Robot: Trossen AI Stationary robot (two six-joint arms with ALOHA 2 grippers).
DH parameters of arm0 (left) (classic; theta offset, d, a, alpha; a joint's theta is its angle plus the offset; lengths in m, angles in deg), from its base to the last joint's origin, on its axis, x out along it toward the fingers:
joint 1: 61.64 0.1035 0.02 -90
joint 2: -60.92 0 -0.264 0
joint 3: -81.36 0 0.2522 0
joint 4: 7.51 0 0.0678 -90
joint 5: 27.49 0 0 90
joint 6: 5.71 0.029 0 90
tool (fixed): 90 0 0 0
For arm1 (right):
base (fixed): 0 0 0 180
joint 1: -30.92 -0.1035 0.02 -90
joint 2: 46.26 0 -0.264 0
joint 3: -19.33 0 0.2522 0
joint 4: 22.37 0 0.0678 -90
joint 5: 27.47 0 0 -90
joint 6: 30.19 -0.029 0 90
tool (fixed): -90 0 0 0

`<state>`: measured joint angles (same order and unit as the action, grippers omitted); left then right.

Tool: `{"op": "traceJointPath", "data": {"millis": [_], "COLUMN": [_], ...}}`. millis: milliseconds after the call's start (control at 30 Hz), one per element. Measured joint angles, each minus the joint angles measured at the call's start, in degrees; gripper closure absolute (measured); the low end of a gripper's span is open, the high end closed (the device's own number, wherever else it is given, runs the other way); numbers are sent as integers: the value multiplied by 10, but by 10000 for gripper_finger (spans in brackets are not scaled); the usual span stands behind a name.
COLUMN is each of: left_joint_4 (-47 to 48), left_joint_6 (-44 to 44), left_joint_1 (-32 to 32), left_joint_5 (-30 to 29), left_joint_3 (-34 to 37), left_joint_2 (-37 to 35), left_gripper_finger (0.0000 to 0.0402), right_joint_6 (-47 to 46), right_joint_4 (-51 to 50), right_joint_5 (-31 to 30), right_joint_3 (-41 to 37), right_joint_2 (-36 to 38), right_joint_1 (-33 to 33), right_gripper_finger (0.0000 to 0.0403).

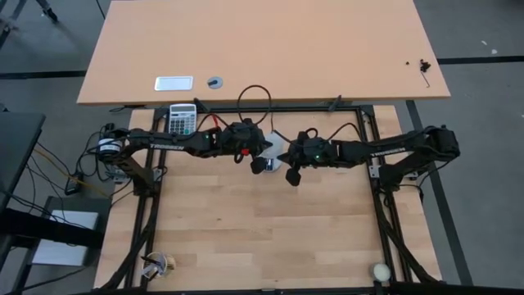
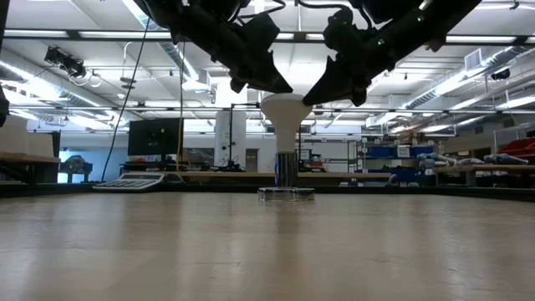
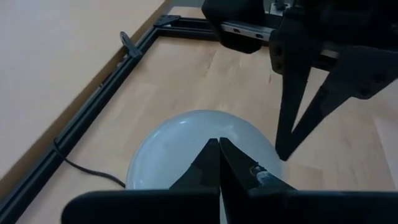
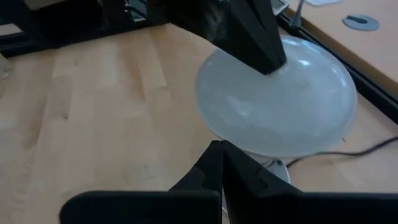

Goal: Screw lightbulb
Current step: Remove the lightbulb from the lamp

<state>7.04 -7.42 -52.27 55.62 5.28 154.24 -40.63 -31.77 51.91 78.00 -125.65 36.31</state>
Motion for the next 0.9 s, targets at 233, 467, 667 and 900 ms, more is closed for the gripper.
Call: {"op": "traceJointPath", "data": {"millis": [233,467,667,900], "left_joint_4": [1,0,-4,-20], "left_joint_6": [0,-1,0,10], "left_joint_1": [0,-2,-2,-2], "left_joint_5": [1,12,12,12], "left_joint_3": [0,0,0,1], "left_joint_2": [0,0,0,1], "left_gripper_finger": [402,402,402,402], "right_joint_6": [1,18,32,40], "right_joint_4": [-27,-27,-60,-83], "right_joint_5": [-8,-19,-18,-12], "right_joint_3": [-1,-1,0,0], "right_joint_2": [-1,3,57,82], "right_joint_1": [27,70,95,66], "right_gripper_finger": [392,392,392,392]}}
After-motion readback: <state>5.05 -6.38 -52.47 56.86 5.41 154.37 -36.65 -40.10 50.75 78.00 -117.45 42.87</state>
